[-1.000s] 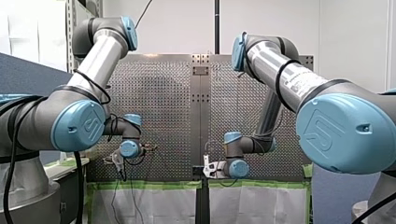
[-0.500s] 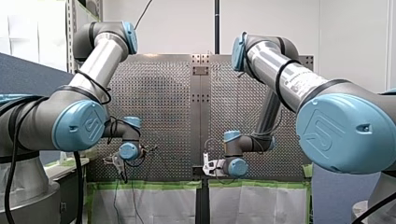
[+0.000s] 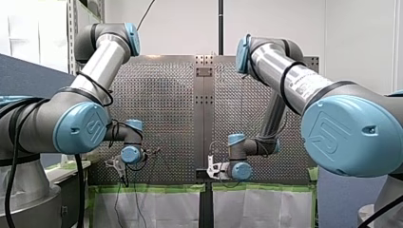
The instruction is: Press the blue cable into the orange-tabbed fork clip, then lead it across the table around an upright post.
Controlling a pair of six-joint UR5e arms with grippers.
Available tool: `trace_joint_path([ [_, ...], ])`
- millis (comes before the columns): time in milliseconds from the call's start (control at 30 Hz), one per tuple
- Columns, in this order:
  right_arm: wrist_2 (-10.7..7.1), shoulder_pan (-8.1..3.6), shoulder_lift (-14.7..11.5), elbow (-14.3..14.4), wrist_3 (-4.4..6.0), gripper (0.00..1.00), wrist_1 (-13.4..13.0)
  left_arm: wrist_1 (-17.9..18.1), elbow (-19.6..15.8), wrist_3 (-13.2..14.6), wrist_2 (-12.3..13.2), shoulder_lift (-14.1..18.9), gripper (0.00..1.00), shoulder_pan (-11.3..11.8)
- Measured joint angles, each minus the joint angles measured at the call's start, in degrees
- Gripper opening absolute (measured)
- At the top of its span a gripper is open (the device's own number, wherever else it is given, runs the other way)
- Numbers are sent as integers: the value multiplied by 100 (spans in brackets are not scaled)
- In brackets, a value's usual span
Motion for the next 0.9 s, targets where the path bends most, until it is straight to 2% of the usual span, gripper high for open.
trace_joint_path([
  [133, 179, 5, 94, -146, 3, 0, 125, -3, 1, 59, -30, -3, 0, 0],
  [233, 249, 0, 114, -222, 10, 0, 188, -2, 0, 74, -36, -3, 0, 3],
  [567, 266, -72, 125, -498, 17, 0, 336, -116, 175, 75, -13, -4, 0, 15],
  [900, 260, -219, 122, -789, 13, 0, 614, -338, 413, 20, 48, -4, 0, 30],
])
